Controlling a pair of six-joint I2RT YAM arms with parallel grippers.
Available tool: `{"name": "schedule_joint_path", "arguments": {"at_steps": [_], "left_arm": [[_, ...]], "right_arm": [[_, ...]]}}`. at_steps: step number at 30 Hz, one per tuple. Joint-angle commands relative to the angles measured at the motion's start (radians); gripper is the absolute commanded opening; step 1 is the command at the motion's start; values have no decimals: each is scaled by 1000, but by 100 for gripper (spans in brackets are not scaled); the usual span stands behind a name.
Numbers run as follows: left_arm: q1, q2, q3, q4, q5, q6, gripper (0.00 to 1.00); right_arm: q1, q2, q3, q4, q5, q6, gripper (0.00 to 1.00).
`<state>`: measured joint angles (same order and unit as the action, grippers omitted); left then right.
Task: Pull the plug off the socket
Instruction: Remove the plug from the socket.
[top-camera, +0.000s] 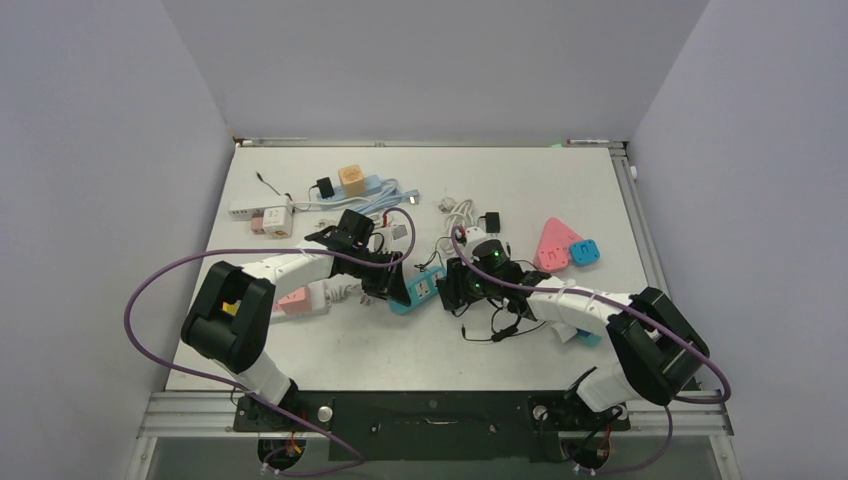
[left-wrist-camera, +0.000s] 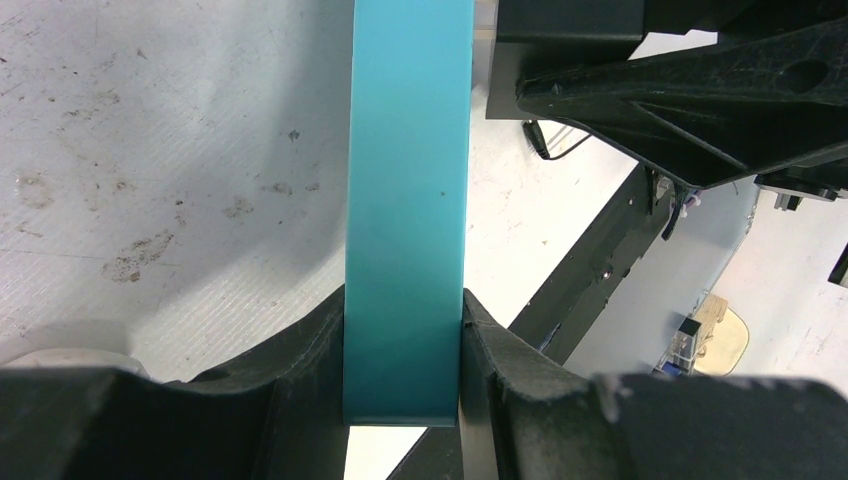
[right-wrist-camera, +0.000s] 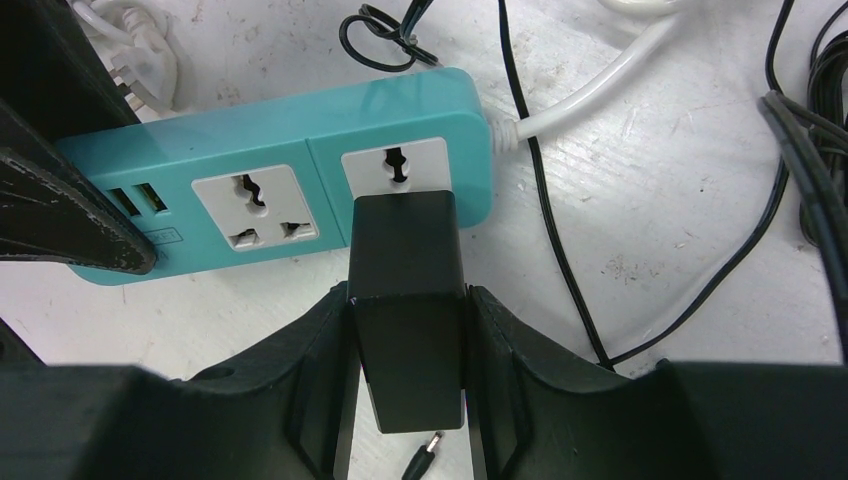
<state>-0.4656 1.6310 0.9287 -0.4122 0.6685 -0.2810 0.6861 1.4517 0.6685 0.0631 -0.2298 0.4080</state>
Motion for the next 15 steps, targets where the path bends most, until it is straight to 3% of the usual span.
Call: {"name": "schedule_joint_path", "arguments": {"at_steps": [1, 15], "left_arm": [[18, 13, 19, -68, -135, -10, 0], [18, 5, 20, -72, -152, -13, 0]], "right_arm": [[-28, -67, -6, -43, 44, 29, 5], [-28, -79, -1, -51, 47, 36, 5]]}}
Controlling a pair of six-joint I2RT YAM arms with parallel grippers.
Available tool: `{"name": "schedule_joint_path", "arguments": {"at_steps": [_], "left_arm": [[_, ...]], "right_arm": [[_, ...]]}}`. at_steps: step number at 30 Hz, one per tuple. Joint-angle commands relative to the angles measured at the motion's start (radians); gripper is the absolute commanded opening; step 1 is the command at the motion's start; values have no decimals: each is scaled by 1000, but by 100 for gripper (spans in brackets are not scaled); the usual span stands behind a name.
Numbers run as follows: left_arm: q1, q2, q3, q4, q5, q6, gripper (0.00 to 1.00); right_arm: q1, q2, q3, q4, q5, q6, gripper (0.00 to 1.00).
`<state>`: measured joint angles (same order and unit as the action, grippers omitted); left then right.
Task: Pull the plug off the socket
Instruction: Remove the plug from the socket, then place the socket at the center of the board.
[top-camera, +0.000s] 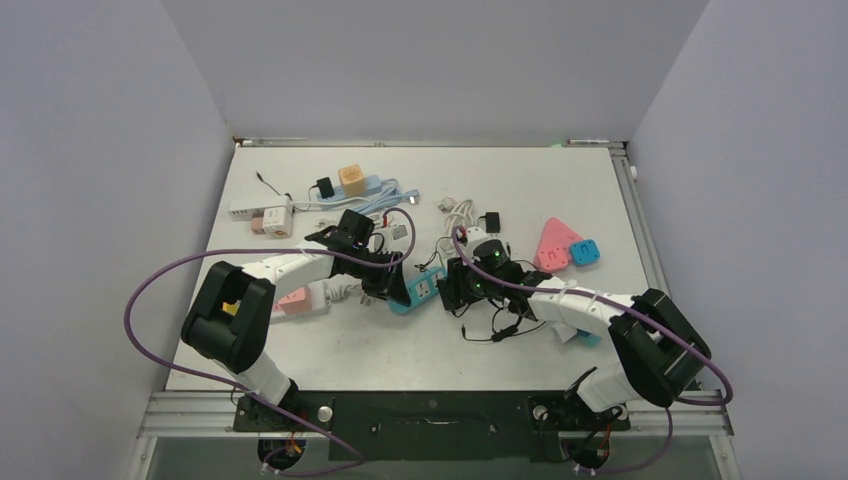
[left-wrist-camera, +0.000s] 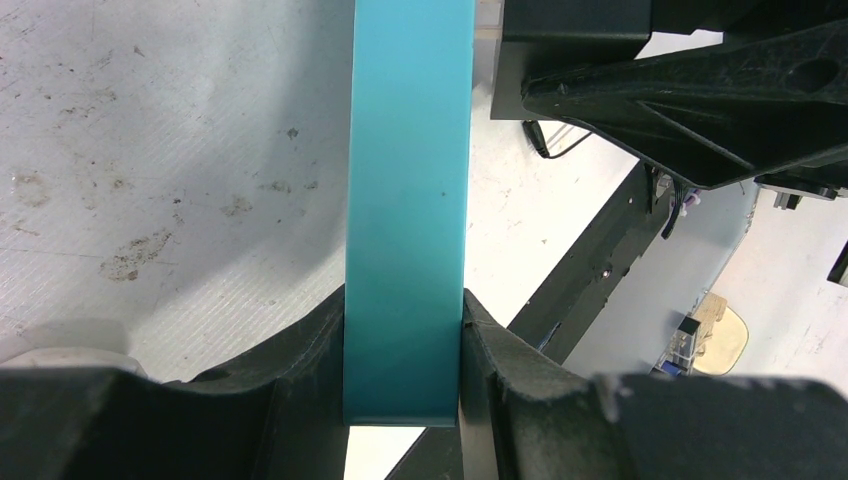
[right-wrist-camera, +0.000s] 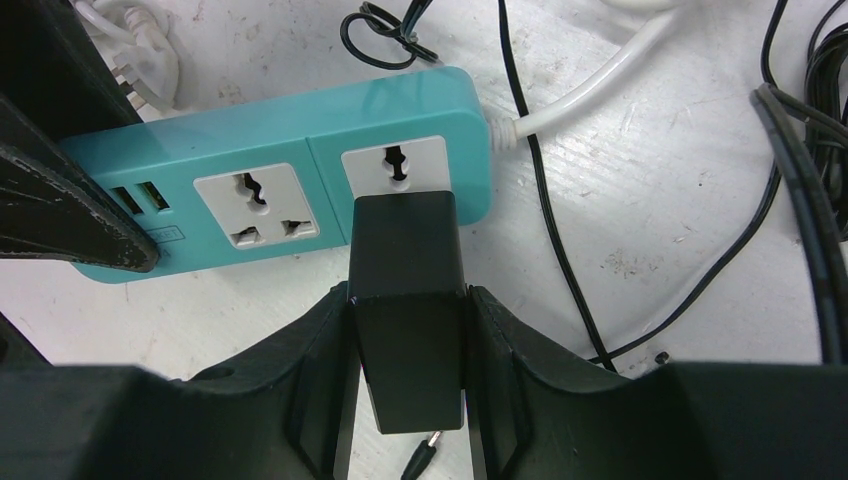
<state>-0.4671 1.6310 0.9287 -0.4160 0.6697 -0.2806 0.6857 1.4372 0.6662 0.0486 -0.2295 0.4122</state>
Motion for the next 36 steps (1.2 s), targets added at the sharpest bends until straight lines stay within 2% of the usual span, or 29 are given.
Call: {"name": "schedule_joint_path", "arguments": {"at_steps": [1, 15, 22, 29, 32, 36], "left_arm": [[21, -2, 21, -69, -163, -14, 0], [27, 2, 18, -68, -150, -15, 0], [49, -48, 11, -42, -152, -26, 0], [102, -128, -8, 0, -79, -37, 0], [116, -162, -17, 26, -58, -47, 0], [129, -216, -32, 58, -46, -58, 0]], "right_arm": [[-28, -72, 1, -36, 49, 34, 5], [-27, -115, 26, -46, 46, 49, 5], [-28, -214, 84, -143, 46, 58, 5], [-28, -338, 268, -352, 197, 26, 5], [-28, -336, 373, -426, 315, 0, 5], [-29, -289, 496, -441, 401, -36, 5]]}}
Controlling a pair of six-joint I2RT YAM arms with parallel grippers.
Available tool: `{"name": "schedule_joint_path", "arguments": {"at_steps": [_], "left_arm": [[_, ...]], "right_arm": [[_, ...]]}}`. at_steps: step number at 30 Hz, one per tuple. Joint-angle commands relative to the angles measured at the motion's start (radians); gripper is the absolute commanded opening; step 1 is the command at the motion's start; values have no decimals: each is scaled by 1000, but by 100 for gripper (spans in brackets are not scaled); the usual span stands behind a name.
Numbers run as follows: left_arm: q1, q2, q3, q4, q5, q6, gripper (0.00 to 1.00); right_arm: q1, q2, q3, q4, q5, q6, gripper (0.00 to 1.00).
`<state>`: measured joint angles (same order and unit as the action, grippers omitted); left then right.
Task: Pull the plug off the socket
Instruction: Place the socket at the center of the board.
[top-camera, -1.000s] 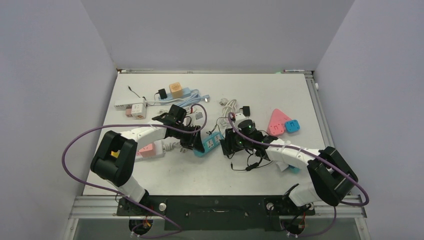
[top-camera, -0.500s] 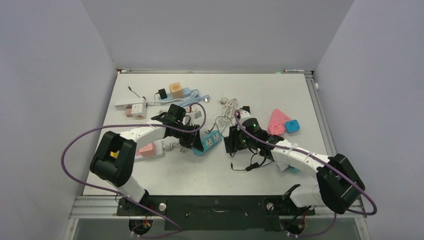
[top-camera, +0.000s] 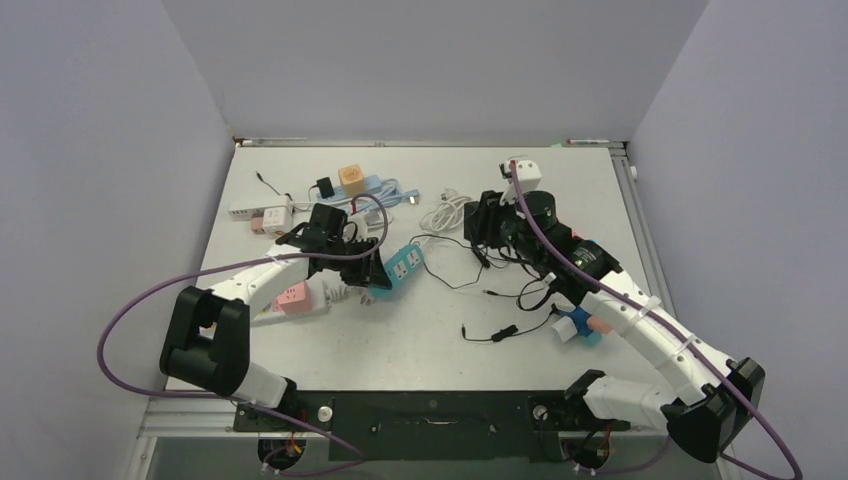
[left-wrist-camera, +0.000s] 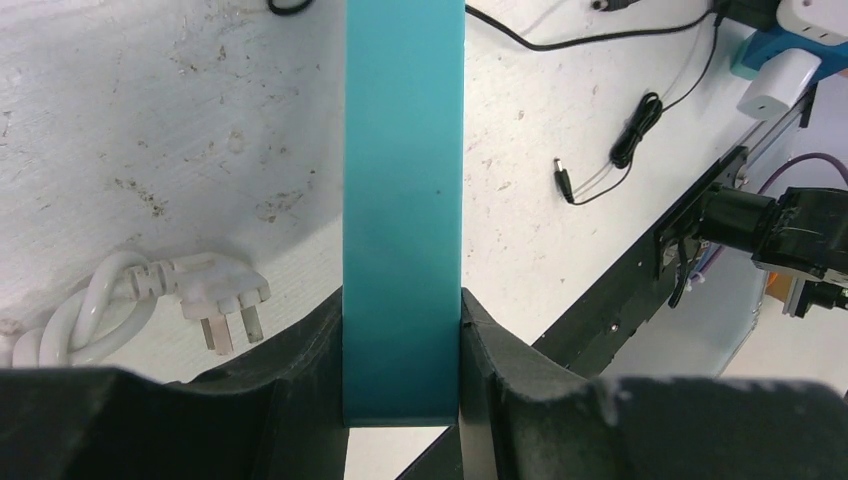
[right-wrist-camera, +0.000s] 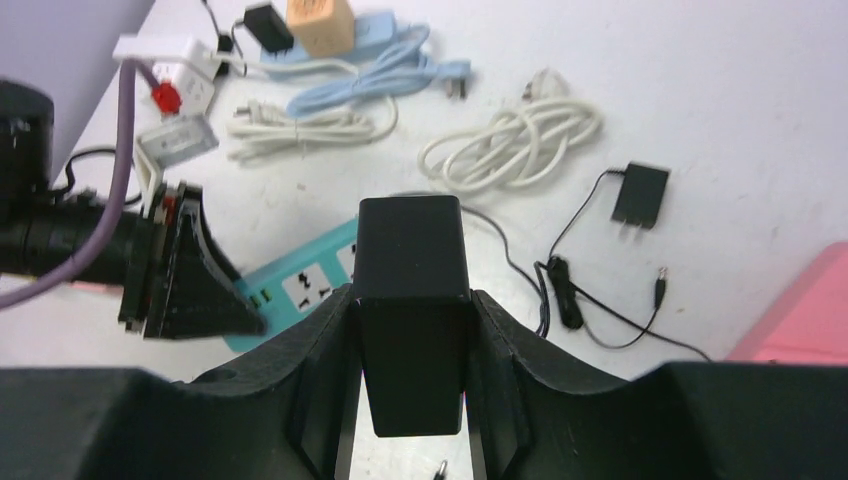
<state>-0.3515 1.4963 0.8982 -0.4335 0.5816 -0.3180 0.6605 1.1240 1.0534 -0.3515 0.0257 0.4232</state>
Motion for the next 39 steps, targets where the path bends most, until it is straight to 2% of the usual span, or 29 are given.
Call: {"name": "schedule_joint_path", "arguments": {"at_steps": [1, 8, 13, 17, 25, 39], "left_arm": [[16, -95, -6, 82, 43, -22, 0], [30, -189, -23, 109, 2, -29, 0], [34, -251, -27, 99, -81, -21, 0], [34, -287, -41, 118, -84, -26, 0], [34, -278, -39, 124, -39, -31, 0], [34, -254, -33, 110, -48, -27, 0]], "right_arm": [[-4, 44, 140, -41, 164, -58, 5], [-12, 196, 360, -27, 253, -134, 5], [-36, 296, 486, 11, 249, -176, 5], [-103, 387, 534, 34, 203, -176, 5], [-215, 518, 449, 109, 115, -118, 5], [-277, 556, 204, 120, 54, -70, 5]]}}
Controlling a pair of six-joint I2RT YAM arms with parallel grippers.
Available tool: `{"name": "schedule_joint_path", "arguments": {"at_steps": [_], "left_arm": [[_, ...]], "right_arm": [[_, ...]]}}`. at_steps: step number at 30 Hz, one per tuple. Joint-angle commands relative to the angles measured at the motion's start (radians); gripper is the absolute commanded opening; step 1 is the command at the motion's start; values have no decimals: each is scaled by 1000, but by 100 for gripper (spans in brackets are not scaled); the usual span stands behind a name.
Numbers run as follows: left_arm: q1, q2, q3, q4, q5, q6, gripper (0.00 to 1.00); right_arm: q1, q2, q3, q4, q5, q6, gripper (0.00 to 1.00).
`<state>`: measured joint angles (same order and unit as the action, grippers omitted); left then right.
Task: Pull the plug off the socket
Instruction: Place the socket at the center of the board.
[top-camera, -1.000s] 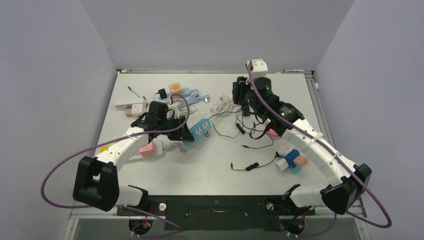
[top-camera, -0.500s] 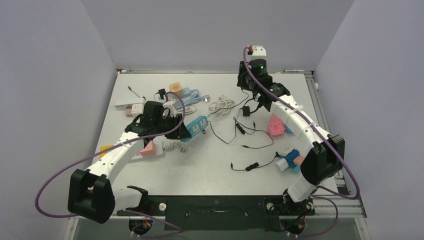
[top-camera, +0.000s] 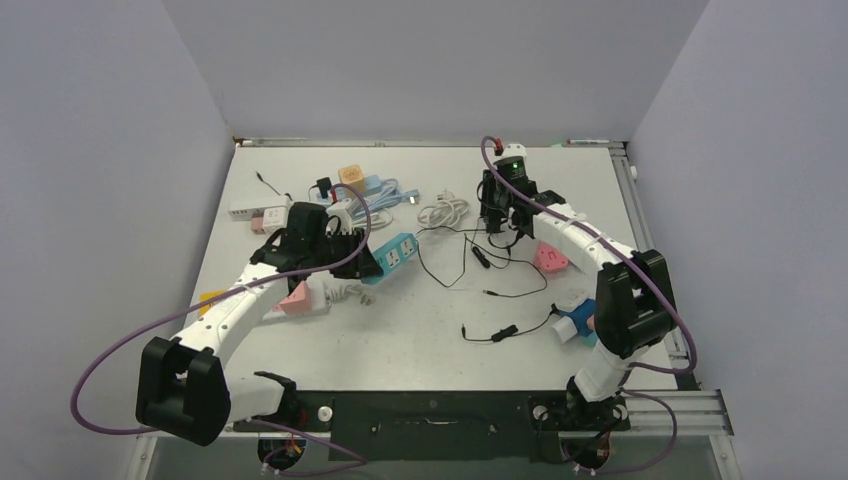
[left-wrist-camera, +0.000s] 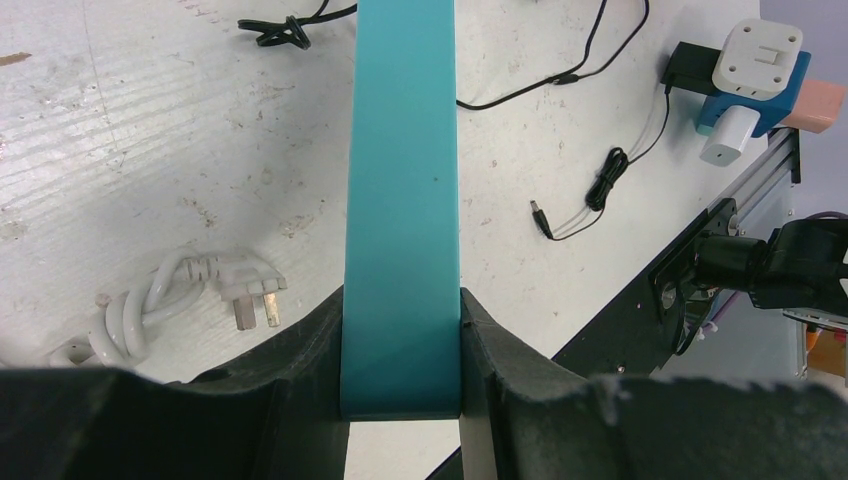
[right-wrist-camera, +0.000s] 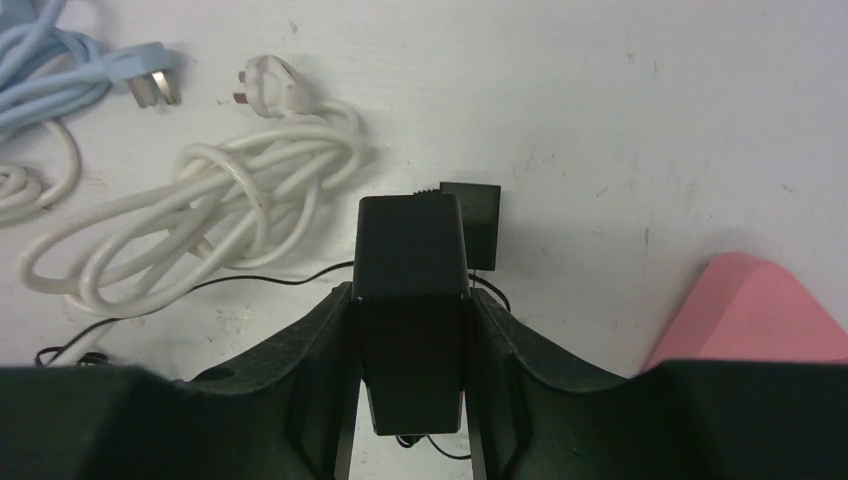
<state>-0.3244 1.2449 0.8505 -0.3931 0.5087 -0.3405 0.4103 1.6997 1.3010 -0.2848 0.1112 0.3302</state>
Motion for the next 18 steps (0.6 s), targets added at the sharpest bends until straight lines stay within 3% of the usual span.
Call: {"name": "schedule_joint_path", "arguments": {"at_steps": [1, 15, 18], "left_arm": [[6, -1, 16, 68, 22, -3, 0], [-20, 47, 30, 52, 6, -9, 0], [-39, 51, 28, 65, 2, -20, 0]], "right_arm": [[-30, -19, -57, 55, -53, 23, 5], [-37, 66, -120, 68, -168, 47, 19], [-41, 84, -112, 73, -178, 52, 27]]}}
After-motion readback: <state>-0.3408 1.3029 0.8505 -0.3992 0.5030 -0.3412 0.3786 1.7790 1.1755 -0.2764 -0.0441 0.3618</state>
